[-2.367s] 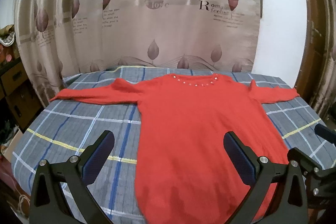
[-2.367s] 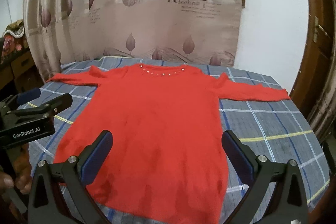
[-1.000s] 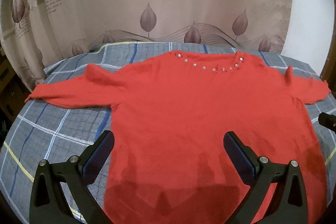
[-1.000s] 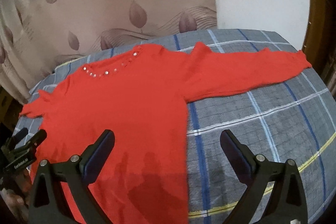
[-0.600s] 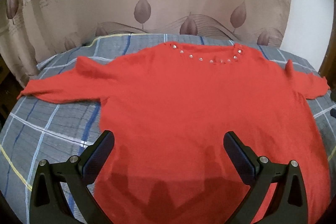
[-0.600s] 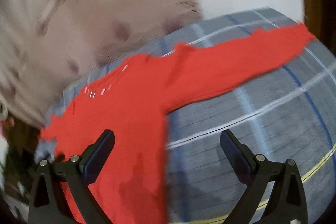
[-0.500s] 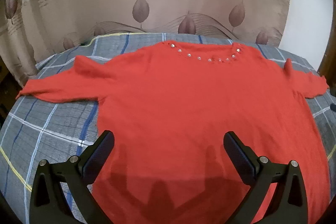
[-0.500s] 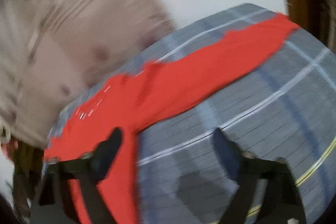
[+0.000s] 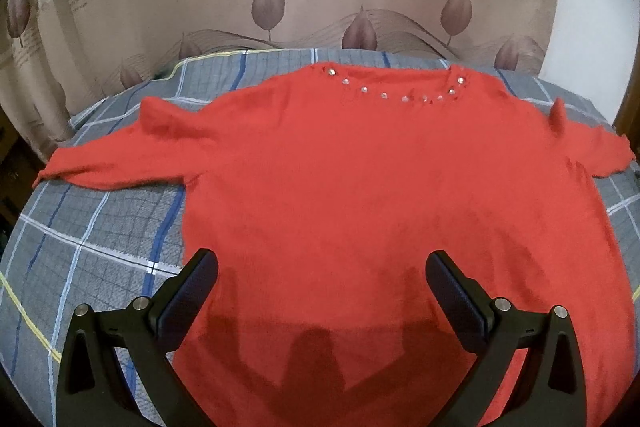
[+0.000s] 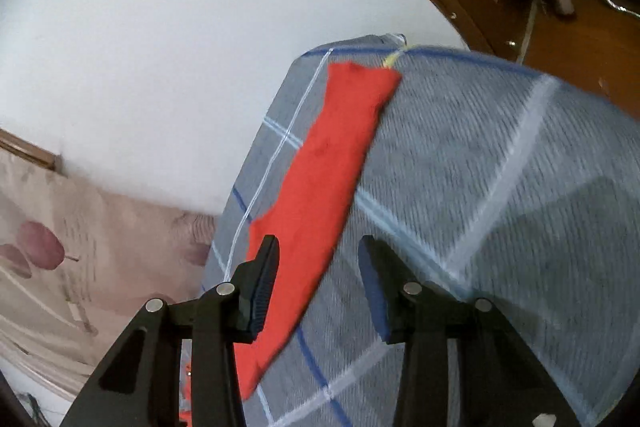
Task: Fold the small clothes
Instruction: 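Grasp the red sweater's sleeve cuff with the right gripper, then fold the held sleeve across the sweater body with the right gripper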
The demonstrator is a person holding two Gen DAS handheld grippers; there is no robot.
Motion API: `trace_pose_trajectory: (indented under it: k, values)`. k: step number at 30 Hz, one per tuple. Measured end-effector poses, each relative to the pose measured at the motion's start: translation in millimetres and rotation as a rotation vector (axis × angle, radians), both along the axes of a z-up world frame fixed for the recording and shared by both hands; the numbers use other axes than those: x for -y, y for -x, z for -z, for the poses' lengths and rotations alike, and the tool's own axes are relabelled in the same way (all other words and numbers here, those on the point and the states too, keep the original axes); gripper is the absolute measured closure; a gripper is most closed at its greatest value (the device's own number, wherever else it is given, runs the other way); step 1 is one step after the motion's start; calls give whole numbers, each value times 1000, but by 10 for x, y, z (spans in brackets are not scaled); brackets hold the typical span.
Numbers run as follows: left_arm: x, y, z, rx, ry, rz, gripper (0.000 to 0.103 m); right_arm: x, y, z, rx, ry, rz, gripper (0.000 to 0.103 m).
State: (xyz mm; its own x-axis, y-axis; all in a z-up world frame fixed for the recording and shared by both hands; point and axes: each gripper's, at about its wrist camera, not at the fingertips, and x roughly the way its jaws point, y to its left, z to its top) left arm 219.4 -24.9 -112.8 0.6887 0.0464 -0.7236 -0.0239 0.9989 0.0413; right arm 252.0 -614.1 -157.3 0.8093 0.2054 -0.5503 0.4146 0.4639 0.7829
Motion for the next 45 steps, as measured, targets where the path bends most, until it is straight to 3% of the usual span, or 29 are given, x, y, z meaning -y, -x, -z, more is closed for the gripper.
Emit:
trace_pose_trajectory:
  k: [5,12,13,15,16,19,22,28,32,36,38,43,45]
  values:
    - [41,-31,17,-15,-31,4,0,110,-325,-19,-38,0,-19,65]
    - [42,-42,38,-30,-27,9,0,279,-475,1,-46,11,-9,67]
    - [38,-47,40,-33,-25,9,0,263,-491,-2,-55,39,-6,72]
    - [32,-54,43,-35,-21,10,0,261,-514,29,-101,98,6,94]
    - [28,-54,42,-35,-19,10,0,274,-514,34,-92,102,5,98]
    - [17,-57,43,-34,-12,6,0,239,-506,-53,-103,130,14,95]
    - [-17,-49,32,-27,9,0,0,-6,-471,-304,8,100,-12,94]
    - [-202,-35,0,-15,115,-34,0,-1405,-698,-929,140,91,-264,94]
    - [-480,60,-106,38,230,-74,0,-2492,-908,-1037,186,49,-404,94]
    - [-821,122,-249,70,310,-89,0,-3610,-1151,-878,184,15,-526,94]
    - [-955,114,-316,72,295,-96,0,-4127,-1261,-731,167,-28,-583,94]
    - [-1282,140,-395,96,254,-100,0,-5363,-1457,-397,100,12,-748,94]
    - [-1387,140,-379,94,249,-108,0,-5735,-1438,-255,47,41,-837,88]
